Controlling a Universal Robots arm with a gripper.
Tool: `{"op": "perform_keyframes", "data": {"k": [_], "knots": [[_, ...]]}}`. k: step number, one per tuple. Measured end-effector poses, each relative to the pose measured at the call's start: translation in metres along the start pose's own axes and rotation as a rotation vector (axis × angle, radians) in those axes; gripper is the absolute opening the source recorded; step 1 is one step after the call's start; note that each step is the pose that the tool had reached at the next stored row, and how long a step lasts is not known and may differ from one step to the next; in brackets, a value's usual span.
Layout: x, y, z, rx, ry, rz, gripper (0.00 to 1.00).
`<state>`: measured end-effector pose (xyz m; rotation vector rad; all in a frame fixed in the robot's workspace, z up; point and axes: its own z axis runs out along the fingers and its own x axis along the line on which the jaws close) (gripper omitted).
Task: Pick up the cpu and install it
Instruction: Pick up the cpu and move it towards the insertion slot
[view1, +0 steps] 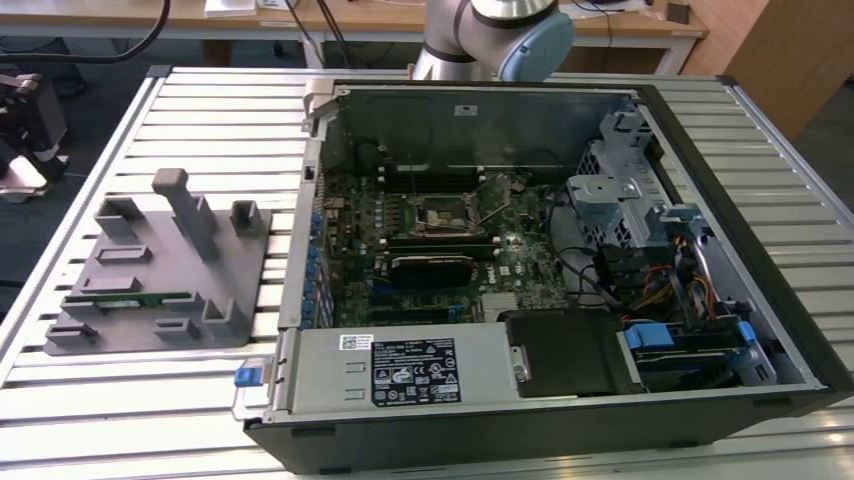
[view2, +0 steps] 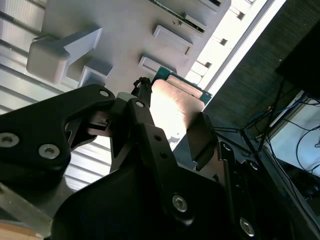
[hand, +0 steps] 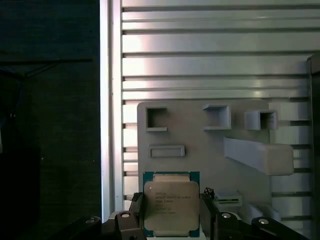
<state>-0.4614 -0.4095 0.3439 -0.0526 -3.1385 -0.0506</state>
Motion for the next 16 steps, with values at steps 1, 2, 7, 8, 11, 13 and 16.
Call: {"op": "perform_keyframes", "data": {"k": [1,2,7,8,11,13,16], "knots": [[0.0000,0.0000,-0.0012,0.0000,0.0000,0.000,0.53],[0.0000,0.0001,-0.0025,0.0000,0.0000,0.000,0.53],[0.0000,0.0003,-0.0091,0.0000,0.0000,0.000,0.53],[0.0000,0.0003,-0.0105,0.0000,0.0001,0.000,0.53],[0.0000,0.0005,-0.0146,-0.0001,-0.0001,0.000,0.53],[0.0000,0.0006,-0.0178,0.0000,0.0000,0.000,0.53],[0.0001,0.0007,-0.0226,0.0000,0.0000,0.000,0.53]]}}
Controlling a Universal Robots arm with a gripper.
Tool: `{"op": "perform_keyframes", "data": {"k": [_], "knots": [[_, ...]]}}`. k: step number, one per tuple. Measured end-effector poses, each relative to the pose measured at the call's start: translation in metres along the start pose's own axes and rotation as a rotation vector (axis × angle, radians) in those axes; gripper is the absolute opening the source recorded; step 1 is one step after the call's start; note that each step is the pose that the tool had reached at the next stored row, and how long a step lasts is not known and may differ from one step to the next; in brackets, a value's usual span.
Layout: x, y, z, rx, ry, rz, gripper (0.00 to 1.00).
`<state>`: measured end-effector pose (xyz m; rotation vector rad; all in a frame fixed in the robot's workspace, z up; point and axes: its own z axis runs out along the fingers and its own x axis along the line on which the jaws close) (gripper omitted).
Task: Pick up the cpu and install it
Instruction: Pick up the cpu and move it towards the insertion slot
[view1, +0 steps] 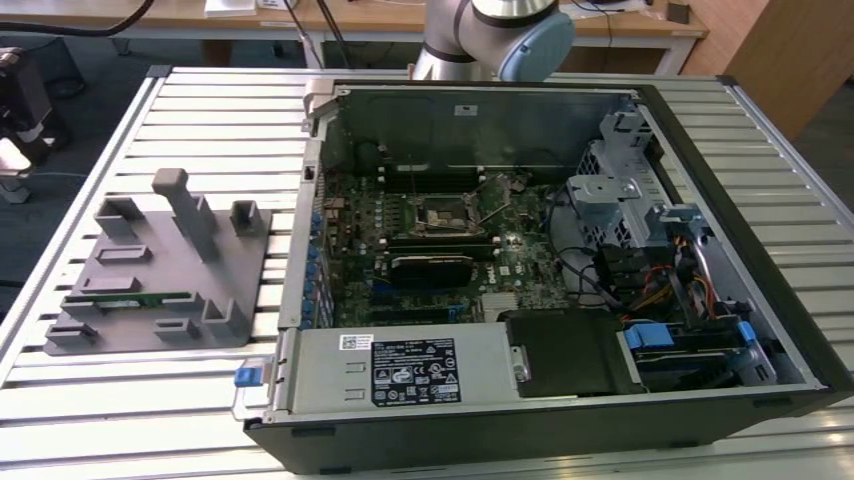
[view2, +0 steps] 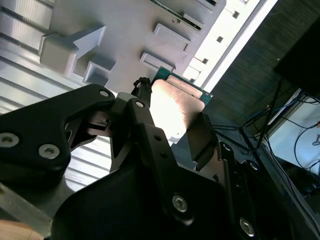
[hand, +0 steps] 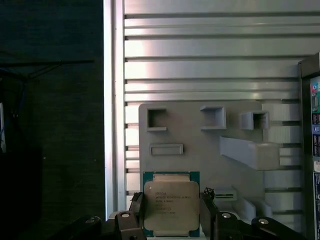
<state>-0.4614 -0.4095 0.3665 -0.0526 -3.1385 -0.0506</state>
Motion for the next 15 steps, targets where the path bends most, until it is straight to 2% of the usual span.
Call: {"op": "perform_keyframes", "data": {"k": [15], "knots": [[0.0001,0.0008,-0.0229,0.0000,0.0000,0.000,0.53]]}}
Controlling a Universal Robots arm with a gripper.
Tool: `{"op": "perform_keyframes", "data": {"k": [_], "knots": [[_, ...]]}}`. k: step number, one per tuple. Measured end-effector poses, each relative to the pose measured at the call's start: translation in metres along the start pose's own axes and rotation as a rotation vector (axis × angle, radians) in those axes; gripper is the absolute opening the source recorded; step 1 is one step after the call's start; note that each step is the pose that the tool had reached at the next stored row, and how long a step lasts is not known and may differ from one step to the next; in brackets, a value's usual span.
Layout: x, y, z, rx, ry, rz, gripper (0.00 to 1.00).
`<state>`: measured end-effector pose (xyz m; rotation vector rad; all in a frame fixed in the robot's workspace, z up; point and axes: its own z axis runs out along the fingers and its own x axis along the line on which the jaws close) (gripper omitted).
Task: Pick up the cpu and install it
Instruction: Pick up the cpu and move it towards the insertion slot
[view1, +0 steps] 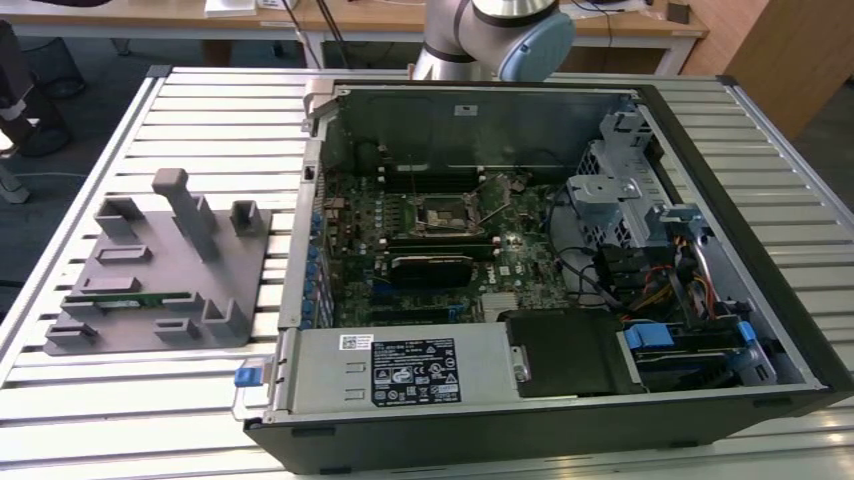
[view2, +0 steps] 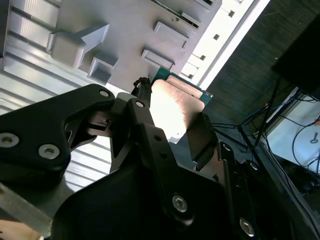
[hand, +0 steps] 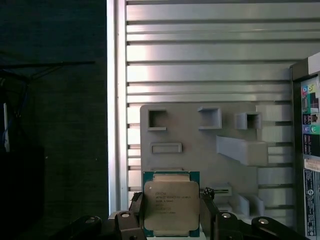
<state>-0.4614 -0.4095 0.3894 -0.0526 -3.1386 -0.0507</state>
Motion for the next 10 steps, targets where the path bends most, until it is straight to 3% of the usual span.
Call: {"op": "perform_keyframes", "data": {"k": [10], "knots": [[0.0001,0.0009,-0.0251,0.0000,0.0001,0.000,0.53]]}}
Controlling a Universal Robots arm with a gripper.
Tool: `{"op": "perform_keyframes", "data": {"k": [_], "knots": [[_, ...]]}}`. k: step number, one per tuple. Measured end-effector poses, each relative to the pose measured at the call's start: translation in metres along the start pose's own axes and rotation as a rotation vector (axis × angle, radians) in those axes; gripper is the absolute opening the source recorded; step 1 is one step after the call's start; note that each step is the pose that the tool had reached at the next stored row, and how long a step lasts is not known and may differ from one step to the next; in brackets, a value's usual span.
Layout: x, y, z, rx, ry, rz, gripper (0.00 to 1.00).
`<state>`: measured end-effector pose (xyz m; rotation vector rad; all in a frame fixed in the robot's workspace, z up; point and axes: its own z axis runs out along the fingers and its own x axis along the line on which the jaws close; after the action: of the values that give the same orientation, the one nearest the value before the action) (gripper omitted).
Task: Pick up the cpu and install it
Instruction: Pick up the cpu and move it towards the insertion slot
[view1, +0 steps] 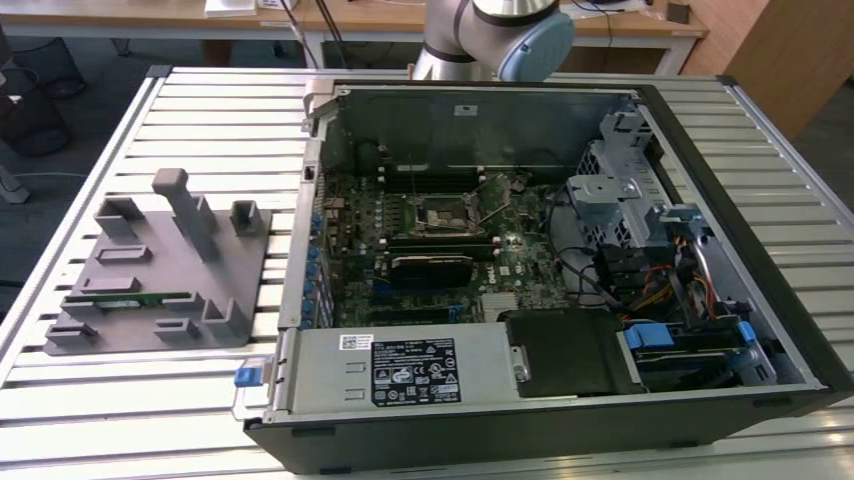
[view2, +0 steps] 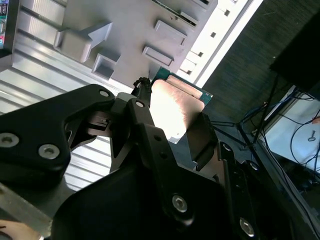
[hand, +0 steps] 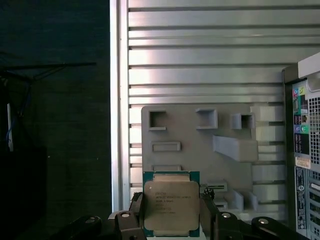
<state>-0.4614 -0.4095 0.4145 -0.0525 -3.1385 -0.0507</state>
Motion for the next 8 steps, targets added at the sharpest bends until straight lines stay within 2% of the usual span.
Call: {"op": "perform_keyframes", "data": {"k": [4,8], "knots": [[0.0000,0.0004,-0.0106,-0.0001,-0.0001,0.000,0.53],[0.0001,0.0006,-0.0137,-0.0002,-0.0002,0.000,0.53]]}}
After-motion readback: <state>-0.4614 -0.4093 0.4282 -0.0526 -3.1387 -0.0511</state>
